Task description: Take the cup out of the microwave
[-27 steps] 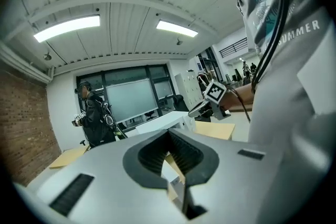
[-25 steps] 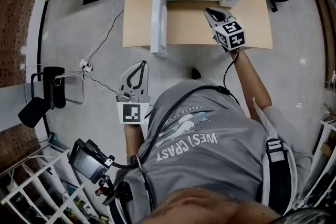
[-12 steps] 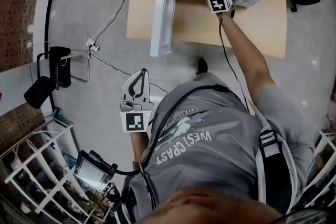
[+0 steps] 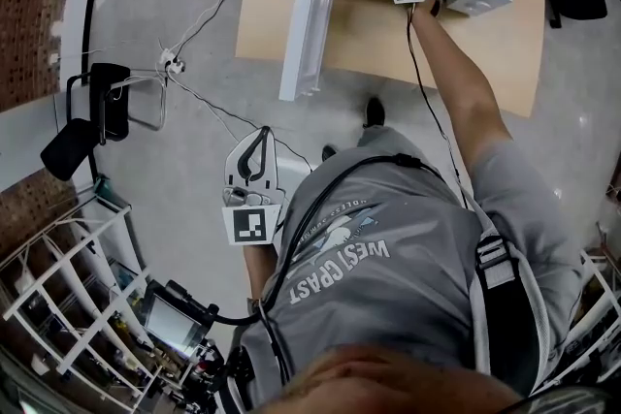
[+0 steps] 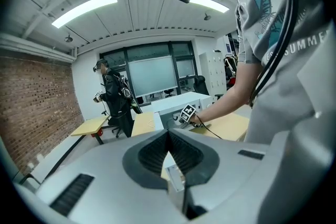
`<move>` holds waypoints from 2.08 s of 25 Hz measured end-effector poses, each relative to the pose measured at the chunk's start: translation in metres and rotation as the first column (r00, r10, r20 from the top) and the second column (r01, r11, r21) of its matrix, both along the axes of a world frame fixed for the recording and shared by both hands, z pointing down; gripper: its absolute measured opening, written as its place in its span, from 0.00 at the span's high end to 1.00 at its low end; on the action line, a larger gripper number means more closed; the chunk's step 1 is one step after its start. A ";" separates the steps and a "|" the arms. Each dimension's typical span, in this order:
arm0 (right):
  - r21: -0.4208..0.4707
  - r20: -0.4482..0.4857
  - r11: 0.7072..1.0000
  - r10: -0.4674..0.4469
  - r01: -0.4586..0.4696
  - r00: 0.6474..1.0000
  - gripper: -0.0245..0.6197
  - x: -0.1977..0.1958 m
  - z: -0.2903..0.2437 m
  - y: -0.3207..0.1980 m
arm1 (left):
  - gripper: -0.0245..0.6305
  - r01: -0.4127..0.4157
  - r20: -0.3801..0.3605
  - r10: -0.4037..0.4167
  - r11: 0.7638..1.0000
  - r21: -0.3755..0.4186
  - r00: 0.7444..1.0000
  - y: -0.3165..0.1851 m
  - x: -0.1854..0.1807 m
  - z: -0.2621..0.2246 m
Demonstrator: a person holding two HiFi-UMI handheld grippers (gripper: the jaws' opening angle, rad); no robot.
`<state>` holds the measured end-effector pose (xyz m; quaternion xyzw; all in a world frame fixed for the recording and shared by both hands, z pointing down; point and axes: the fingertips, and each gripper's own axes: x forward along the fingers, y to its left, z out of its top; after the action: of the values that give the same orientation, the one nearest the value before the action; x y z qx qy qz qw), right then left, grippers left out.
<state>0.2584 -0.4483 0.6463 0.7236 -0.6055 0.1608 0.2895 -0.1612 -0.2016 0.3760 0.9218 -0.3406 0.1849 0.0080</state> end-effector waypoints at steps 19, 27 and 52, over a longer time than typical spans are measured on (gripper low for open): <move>0.116 0.207 0.993 -0.002 -0.023 0.978 0.85 -0.042 -0.003 0.041 | 0.90 -0.019 -0.001 0.019 1.000 -0.021 1.000 0.002 -0.013 0.008; 0.138 0.212 0.990 -0.018 -0.012 0.977 0.85 -0.062 -0.025 0.079 | 0.90 -0.048 -0.030 0.048 0.999 -0.002 0.998 0.012 -0.025 0.007; 0.392 0.175 0.920 -0.079 0.004 0.981 0.85 -0.223 -0.235 0.312 | 0.90 -0.229 -0.105 0.247 0.960 0.164 0.963 0.134 -0.148 -0.019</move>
<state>0.0357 -0.1361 0.4112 0.7354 -0.6650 0.0983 0.0852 -0.3091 -0.0671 0.3572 0.9638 -0.2388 0.1004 -0.0625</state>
